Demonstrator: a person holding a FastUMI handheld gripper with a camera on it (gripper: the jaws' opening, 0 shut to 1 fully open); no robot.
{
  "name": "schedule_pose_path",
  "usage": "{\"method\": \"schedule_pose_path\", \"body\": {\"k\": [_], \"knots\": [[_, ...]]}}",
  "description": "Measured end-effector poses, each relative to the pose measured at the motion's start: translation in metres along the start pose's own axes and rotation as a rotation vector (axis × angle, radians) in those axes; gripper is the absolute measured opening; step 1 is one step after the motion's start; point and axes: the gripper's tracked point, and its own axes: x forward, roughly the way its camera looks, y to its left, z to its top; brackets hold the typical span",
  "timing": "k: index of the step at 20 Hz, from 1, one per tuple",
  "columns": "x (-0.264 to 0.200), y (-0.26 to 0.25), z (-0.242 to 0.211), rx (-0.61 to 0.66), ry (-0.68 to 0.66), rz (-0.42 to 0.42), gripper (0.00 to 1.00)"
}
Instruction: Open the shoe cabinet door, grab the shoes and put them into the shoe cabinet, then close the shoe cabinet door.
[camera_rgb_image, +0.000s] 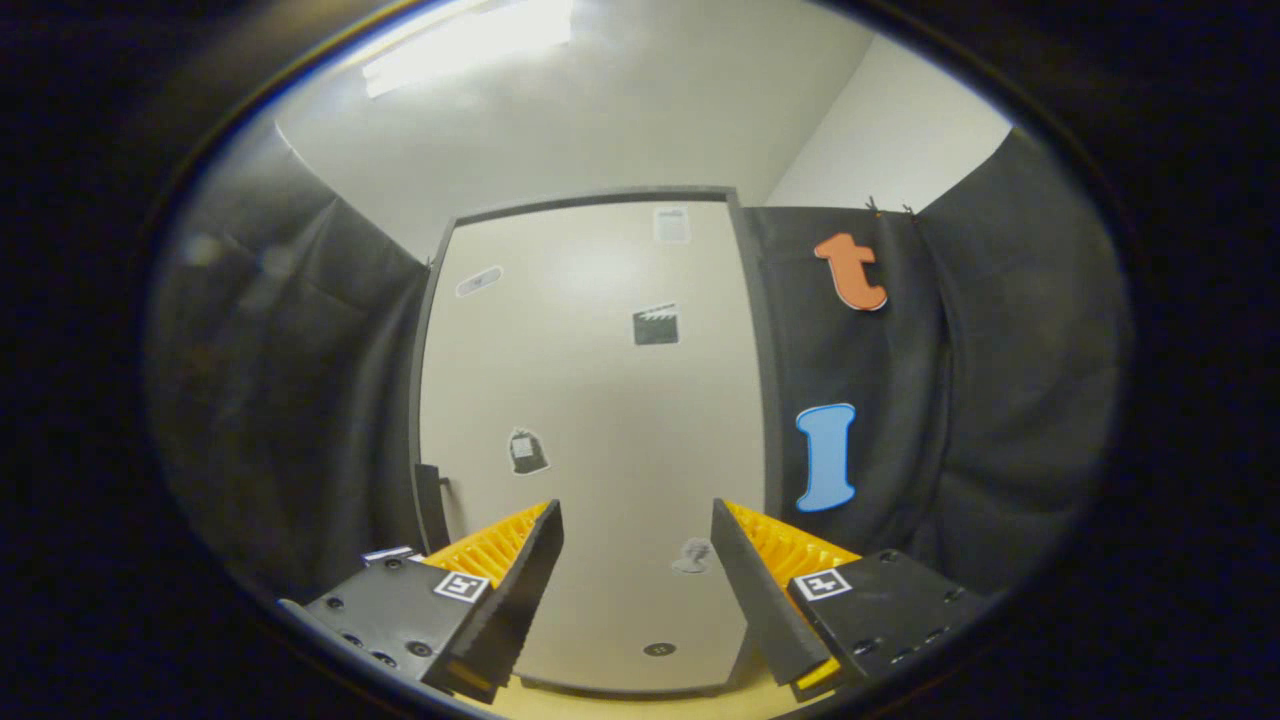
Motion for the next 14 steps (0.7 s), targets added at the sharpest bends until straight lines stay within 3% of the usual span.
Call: {"method": "schedule_pose_path", "body": {"k": [5, 10, 14], "knots": [[-0.027, -0.124, -0.003, 0.038, -0.004, -0.023, 0.95], [-0.029, -0.262, -0.033, -0.117, 0.01, -0.07, 0.95], [-0.024, -0.335, -0.065, -0.164, -0.053, -0.078, 0.95]]}}
